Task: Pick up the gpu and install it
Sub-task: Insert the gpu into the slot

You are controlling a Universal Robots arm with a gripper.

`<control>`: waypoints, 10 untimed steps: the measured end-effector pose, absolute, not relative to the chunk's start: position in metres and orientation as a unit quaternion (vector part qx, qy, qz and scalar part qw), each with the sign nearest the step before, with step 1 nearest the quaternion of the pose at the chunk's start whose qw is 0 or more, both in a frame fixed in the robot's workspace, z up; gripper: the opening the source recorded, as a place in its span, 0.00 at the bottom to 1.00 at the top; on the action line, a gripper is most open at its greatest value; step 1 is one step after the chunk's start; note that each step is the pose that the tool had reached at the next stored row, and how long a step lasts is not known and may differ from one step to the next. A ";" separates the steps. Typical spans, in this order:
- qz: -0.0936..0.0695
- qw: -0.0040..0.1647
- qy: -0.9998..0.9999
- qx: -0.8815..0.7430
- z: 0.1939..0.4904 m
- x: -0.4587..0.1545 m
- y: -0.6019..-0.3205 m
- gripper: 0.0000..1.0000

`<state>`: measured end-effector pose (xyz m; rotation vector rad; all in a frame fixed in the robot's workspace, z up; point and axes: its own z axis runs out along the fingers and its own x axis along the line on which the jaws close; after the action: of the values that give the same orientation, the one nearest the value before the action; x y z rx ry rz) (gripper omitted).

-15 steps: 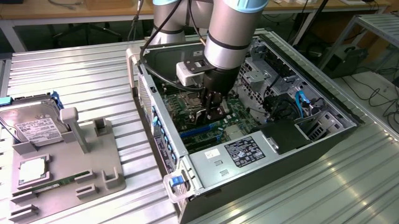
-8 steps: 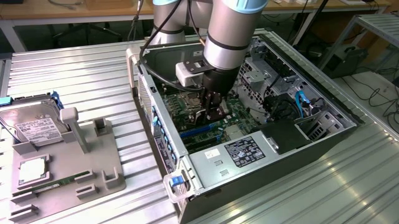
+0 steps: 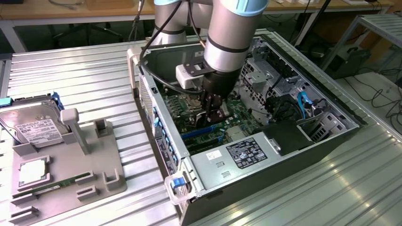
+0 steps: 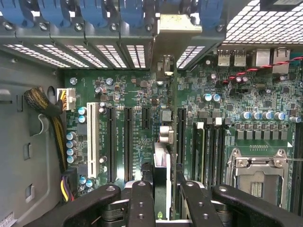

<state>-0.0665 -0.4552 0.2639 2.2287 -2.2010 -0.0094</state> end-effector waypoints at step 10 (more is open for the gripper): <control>-0.003 0.005 -0.703 0.712 0.262 -0.068 -0.455 0.27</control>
<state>-0.0677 -0.4552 0.2624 2.2289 -2.2011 -0.0095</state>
